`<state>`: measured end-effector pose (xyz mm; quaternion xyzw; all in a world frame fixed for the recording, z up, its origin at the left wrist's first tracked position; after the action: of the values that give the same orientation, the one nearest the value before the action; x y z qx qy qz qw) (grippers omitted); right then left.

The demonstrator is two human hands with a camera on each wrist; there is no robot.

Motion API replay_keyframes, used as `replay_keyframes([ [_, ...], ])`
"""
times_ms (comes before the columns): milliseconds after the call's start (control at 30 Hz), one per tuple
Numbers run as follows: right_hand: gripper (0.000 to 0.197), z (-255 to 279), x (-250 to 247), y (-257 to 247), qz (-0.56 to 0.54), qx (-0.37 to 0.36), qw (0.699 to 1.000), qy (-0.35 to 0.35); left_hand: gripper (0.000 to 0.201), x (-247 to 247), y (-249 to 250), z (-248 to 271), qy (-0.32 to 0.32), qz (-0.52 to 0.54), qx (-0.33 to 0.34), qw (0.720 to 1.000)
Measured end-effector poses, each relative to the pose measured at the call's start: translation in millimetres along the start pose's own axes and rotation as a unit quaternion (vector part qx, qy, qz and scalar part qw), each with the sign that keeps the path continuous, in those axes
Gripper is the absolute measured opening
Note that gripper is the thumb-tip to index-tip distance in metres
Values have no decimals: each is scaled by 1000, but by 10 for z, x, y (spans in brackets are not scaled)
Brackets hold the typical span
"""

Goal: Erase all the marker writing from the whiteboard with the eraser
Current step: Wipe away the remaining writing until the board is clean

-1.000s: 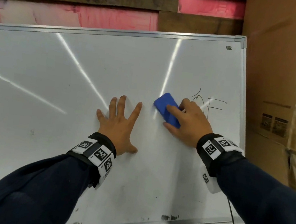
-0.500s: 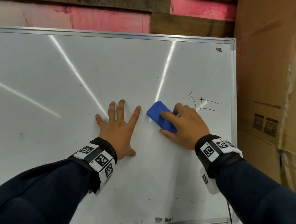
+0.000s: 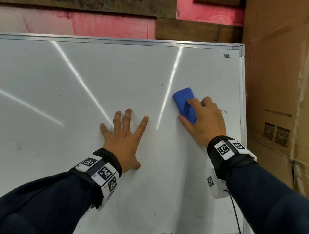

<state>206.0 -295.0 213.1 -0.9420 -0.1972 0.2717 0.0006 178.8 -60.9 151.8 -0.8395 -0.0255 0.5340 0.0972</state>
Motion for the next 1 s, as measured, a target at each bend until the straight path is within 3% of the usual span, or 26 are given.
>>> replay_keyframes([
  [100, 48, -20, -46, 177, -42, 131, 990, 35, 141, 2, -4, 11, 3, 2, 2, 1000],
  [167, 47, 50, 19, 22, -29, 73, 997, 17, 140, 6, -3, 15, 4, 2, 1, 1000],
  [233, 49, 202, 119, -188, -1, -53, 998, -34, 140, 12, 1, 11, 4, 3, 0, 1000],
  [300, 50, 264, 129, -123, 15, -78, 996, -48, 139, 8, -2, 10, 6, 3, 0, 1000],
  [400, 50, 215, -29, 340, -50, 119, 991, 22, 138, 17, 2, 25, 6, 2, 1, 1000],
  [467, 50, 246, -68, 448, -50, 170, 984, 35, 137, 25, 6, 36, 6, 1, 0, 1000],
  [567, 51, 354, 42, 192, -8, 35, 999, -35, 138, 27, 25, 25, 8, -2, -6, 1000],
  [667, 54, 481, 139, 77, 42, -104, 989, -101, 139, 24, 80, 14, 5, -6, 3, 1000],
  [733, 54, 409, 60, 251, 43, -67, 994, -73, 139, 11, 123, 12, 6, -6, 15, 1000],
  [833, 52, 305, -143, 739, -32, 150, 988, 13, 137, 1, 179, 13, 13, -4, 24, 1000],
  [867, 51, 316, -152, 795, -44, 186, 981, 23, 137, 6, 191, 16, 12, -4, 25, 1000],
  [933, 51, 374, -90, 694, -20, 149, 989, 0, 136, 26, 231, 8, 11, -2, 27, 1000],
  [1000, 54, 515, 29, 453, 10, 41, 997, -61, 131, 39, 273, 2, 14, 6, 25, 1000],
])
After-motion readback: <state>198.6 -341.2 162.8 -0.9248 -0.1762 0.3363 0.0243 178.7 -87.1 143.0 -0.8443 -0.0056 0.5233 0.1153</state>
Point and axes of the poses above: each hand's wrist, its own z-axis away from the middle knuckle, its own x-axis out of the palm, y = z × x, the point moved 7 cm from there along -z, towards the middle knuckle, and after that the axes turned 2 degrees about -y, right-handed, at the moved point
